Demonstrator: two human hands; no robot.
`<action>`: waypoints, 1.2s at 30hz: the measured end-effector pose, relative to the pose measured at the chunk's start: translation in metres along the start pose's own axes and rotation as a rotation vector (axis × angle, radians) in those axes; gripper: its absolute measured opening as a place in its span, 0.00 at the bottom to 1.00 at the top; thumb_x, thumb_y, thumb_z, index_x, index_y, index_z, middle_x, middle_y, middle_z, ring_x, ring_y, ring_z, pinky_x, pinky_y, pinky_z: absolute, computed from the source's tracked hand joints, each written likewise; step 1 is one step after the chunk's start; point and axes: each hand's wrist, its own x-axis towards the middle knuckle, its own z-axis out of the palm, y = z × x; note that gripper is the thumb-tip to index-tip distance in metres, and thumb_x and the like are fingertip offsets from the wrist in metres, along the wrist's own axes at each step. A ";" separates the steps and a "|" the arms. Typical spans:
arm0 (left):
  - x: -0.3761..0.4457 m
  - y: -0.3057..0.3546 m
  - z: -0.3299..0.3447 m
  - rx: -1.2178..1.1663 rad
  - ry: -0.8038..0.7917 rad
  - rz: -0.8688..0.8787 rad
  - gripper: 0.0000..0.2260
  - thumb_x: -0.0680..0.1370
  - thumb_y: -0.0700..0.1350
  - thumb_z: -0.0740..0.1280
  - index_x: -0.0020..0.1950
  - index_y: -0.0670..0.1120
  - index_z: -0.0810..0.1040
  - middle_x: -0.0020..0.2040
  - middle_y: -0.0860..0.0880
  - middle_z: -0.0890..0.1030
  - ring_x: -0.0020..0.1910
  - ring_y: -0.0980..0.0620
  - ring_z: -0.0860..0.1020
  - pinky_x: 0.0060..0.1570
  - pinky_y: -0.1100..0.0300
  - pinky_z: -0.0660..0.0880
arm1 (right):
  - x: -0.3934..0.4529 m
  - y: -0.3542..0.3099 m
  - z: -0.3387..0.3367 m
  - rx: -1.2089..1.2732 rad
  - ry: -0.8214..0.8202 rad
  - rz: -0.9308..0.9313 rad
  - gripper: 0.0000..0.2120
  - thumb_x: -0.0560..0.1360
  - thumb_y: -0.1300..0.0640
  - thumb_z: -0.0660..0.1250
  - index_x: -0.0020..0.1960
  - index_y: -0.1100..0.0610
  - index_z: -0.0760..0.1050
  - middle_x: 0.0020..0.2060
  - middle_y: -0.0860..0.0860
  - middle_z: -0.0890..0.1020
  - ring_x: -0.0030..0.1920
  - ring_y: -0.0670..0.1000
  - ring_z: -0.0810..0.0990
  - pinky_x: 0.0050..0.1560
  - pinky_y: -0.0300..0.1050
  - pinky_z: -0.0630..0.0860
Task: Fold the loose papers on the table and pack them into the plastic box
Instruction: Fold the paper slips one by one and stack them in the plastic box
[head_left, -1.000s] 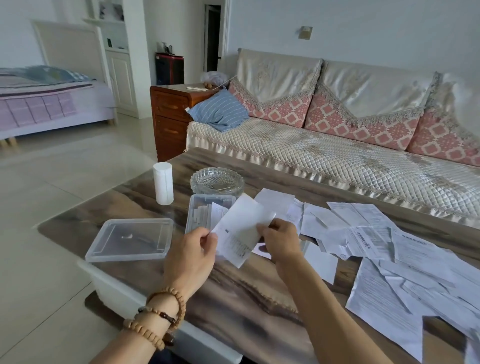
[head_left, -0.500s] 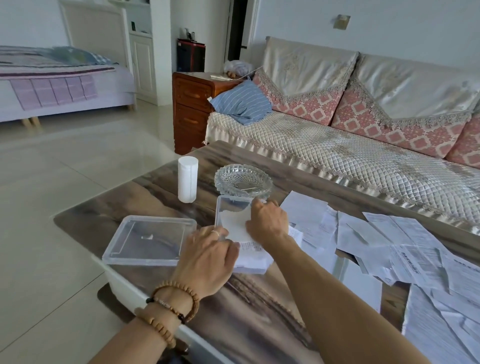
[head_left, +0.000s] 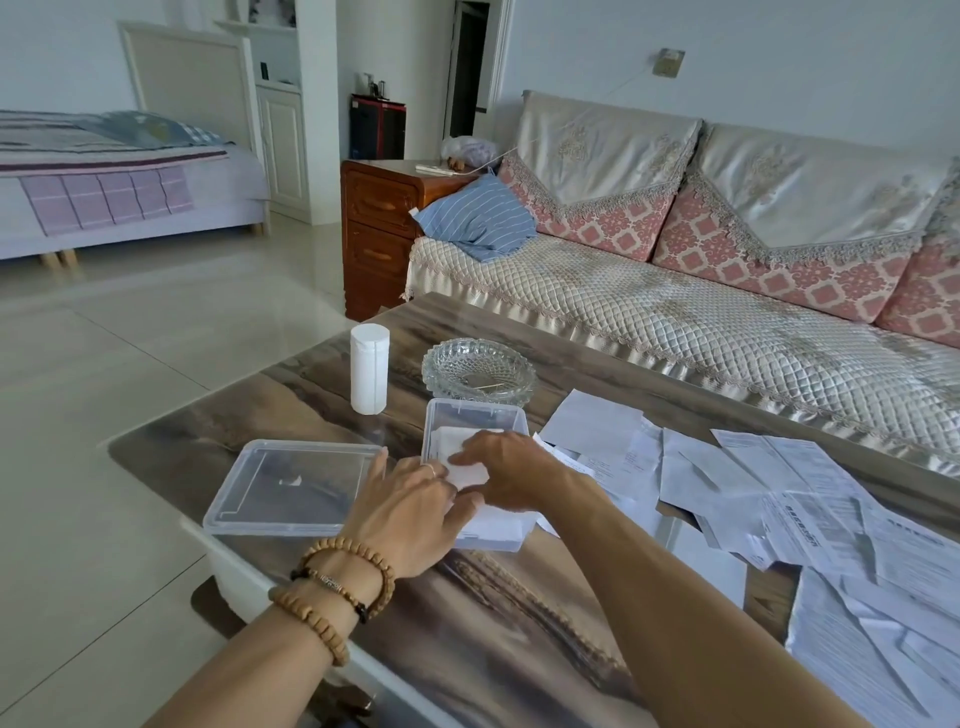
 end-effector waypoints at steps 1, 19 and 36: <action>0.000 -0.001 -0.001 0.018 -0.010 0.003 0.27 0.81 0.63 0.44 0.61 0.54 0.79 0.70 0.55 0.72 0.70 0.53 0.68 0.74 0.42 0.50 | 0.005 -0.002 -0.002 -0.030 -0.075 -0.002 0.24 0.77 0.52 0.67 0.73 0.47 0.68 0.72 0.51 0.70 0.72 0.53 0.67 0.71 0.52 0.63; -0.010 0.001 -0.014 0.064 -0.008 0.032 0.24 0.82 0.60 0.51 0.61 0.49 0.79 0.62 0.51 0.76 0.57 0.52 0.75 0.60 0.51 0.72 | -0.027 0.008 -0.027 0.108 0.168 0.114 0.24 0.75 0.46 0.70 0.68 0.51 0.74 0.65 0.50 0.77 0.63 0.54 0.76 0.64 0.52 0.72; -0.022 0.239 0.038 -0.594 0.042 0.154 0.11 0.79 0.49 0.63 0.57 0.47 0.79 0.56 0.50 0.79 0.55 0.52 0.79 0.55 0.57 0.77 | -0.309 0.127 0.078 0.998 0.762 1.294 0.12 0.69 0.50 0.68 0.50 0.52 0.79 0.46 0.54 0.76 0.47 0.58 0.76 0.49 0.46 0.70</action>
